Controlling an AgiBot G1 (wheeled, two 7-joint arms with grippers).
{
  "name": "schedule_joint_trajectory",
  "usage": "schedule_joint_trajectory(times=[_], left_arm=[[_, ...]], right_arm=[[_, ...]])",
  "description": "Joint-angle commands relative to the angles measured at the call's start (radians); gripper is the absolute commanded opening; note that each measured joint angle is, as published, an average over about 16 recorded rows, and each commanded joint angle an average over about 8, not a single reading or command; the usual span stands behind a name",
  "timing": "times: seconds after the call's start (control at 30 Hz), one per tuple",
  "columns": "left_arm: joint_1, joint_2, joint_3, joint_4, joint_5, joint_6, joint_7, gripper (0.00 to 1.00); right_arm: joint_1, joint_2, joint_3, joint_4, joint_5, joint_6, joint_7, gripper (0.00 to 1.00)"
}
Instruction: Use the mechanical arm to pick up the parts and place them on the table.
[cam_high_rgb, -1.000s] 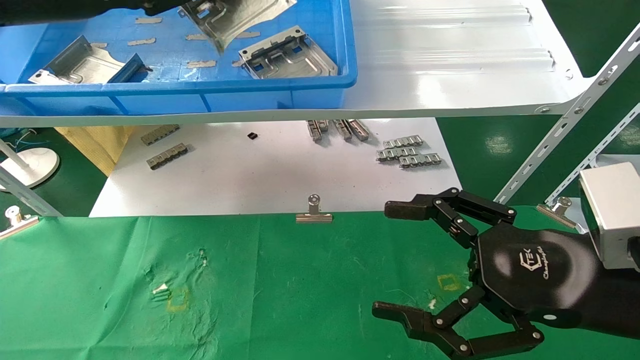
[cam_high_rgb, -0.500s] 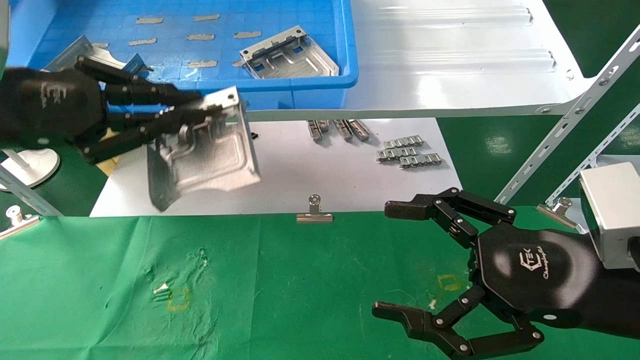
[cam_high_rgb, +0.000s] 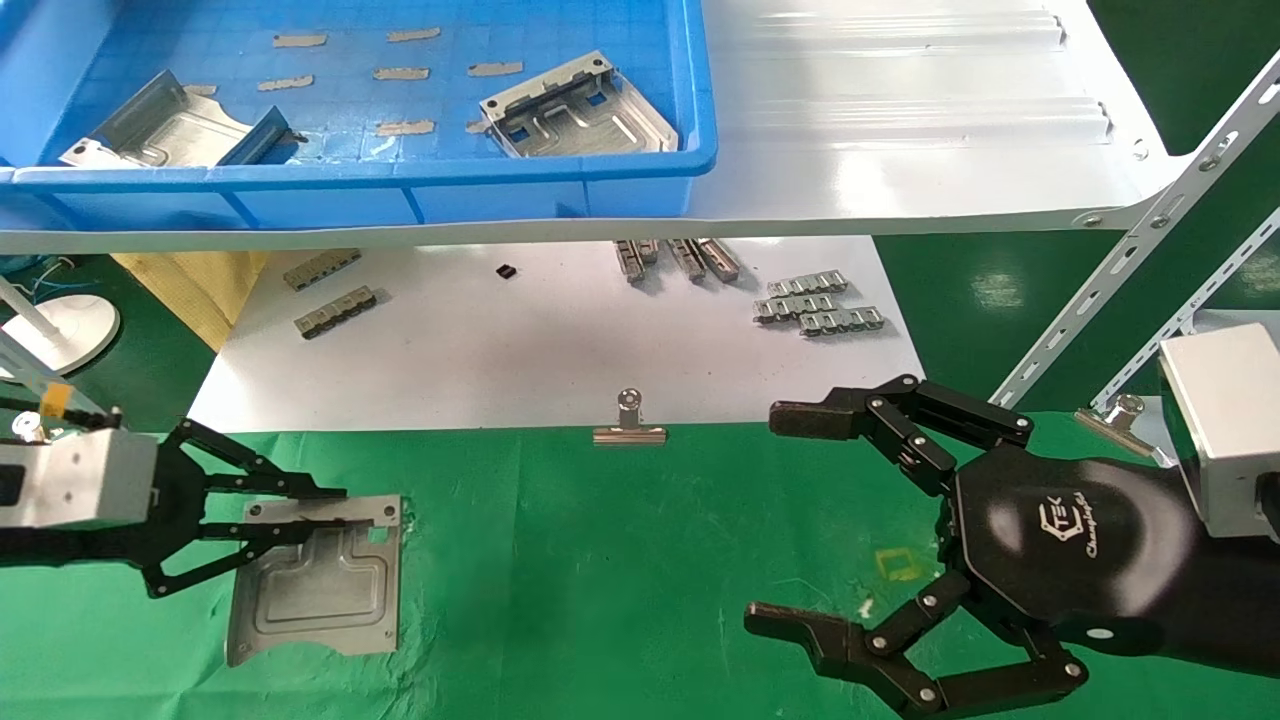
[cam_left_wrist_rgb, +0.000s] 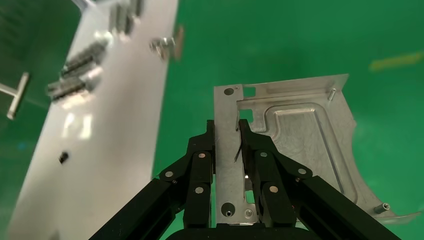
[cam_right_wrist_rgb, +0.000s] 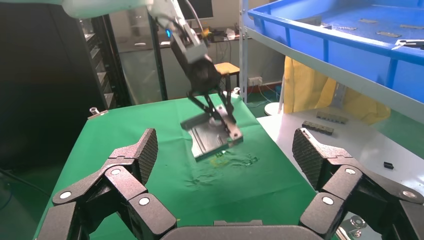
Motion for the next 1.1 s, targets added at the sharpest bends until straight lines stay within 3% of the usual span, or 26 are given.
schedule_joint_trajectory(times=[0.03,0.27,0.3,0.5,0.57,0.9,1.1], left_arm=[[0.006,0.016,0.026,0.03,0.034,-0.007,0.07,0.0],[0.027,0.072,0.053,0.148,0.034,-0.004,0.223,0.03],[0.027,0.079,0.055,0.168,0.033,-0.005,0.237,0.11],[-0.012,0.116,0.08,0.274,0.063,-0.025,0.288,0.86],[-0.028,0.128,0.087,0.305,0.077,-0.038,0.302,1.0],[-0.07,0.16,0.078,0.414,0.058,-0.007,0.311,1.0],[-0.038,0.129,0.056,0.392,-0.036,0.025,0.21,1.0]], right_arm=[[0.0,0.0,0.0,0.0,0.0,0.0,0.0,1.0],[0.0,0.0,0.0,0.0,0.0,0.0,0.0,1.0],[0.0,0.0,0.0,0.0,0.0,0.0,0.0,1.0],[0.0,0.0,0.0,0.0,0.0,0.0,0.0,1.0],[0.0,0.0,0.0,0.0,0.0,0.0,0.0,1.0],[0.0,0.0,0.0,0.0,0.0,0.0,0.0,1.0],[0.0,0.0,0.0,0.0,0.0,0.0,0.0,1.0]])
